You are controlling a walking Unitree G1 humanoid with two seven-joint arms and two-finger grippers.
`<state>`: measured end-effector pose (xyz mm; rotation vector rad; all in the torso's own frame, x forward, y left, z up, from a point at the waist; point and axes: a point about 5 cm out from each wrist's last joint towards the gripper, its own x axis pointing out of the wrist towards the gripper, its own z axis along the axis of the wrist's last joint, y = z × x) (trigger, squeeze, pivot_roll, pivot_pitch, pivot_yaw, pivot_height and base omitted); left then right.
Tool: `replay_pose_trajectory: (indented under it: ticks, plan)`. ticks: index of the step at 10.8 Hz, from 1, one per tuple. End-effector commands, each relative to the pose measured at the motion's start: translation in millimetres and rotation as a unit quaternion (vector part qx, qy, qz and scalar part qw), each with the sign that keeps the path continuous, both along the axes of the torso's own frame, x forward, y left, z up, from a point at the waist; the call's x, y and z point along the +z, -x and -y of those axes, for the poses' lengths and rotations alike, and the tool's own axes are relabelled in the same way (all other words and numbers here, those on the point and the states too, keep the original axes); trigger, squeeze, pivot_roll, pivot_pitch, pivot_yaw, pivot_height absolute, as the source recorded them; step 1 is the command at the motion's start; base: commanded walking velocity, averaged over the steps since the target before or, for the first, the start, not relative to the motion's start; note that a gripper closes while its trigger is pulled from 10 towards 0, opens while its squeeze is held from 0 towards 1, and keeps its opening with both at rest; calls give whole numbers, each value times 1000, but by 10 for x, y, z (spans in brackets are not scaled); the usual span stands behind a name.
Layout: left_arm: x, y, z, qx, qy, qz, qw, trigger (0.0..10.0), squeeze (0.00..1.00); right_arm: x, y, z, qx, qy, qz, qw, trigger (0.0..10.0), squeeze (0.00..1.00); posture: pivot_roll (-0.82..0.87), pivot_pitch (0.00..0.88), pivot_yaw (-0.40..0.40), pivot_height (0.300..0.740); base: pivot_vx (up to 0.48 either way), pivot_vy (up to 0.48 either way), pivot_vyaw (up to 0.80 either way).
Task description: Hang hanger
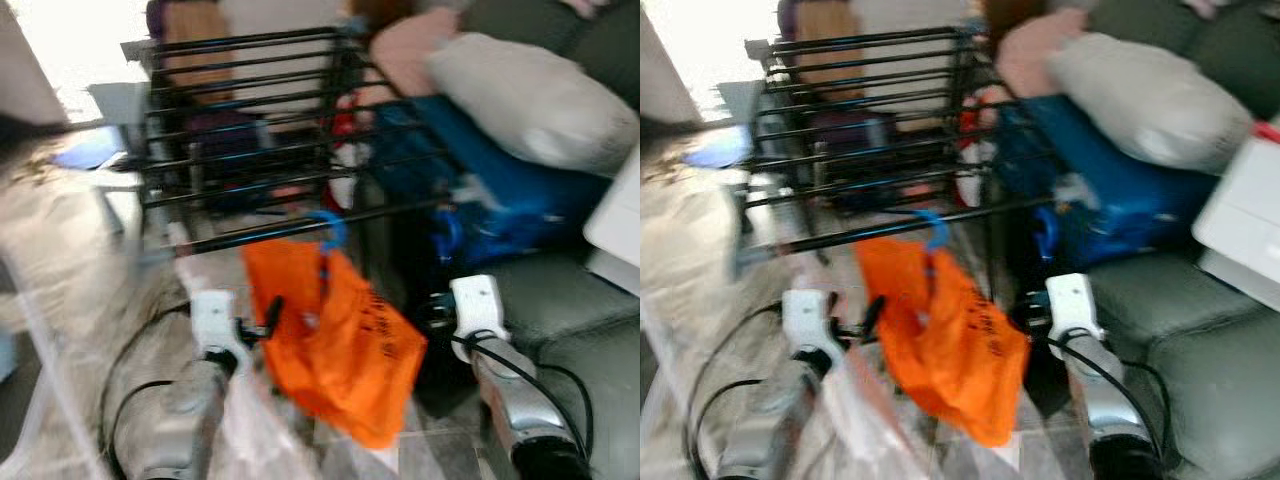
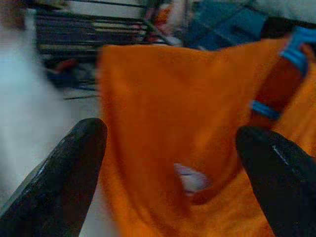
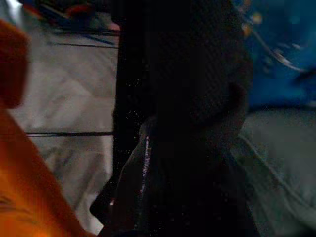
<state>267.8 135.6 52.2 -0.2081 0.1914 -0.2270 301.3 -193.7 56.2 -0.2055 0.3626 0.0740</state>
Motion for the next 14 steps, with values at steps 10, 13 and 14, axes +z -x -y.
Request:
replay_pose_trajectory:
  ticks: [10, 13, 14]
  plan:
    - [100, 132, -49, -16, -19, -11, 1000, 10000, 0, 533, -662, 117, -27, -76, -7, 997, 10000, 0, -142, 0, 66, 740, 0, 0, 0]
    - [113, 144, -51, -17, -22, -16, 999, 10000, 0, 488, -708, 64, -8, -98, -58, 993, 10000, 0, -135, 0, 57, 740, 0, 0, 0]
    - [111, 148, -57, -17, -23, -20, 999, 10000, 0, 482, -718, 71, -3, -100, -69, 993, 10000, 0, -132, 0, 52, 740, 0, 0, 0]
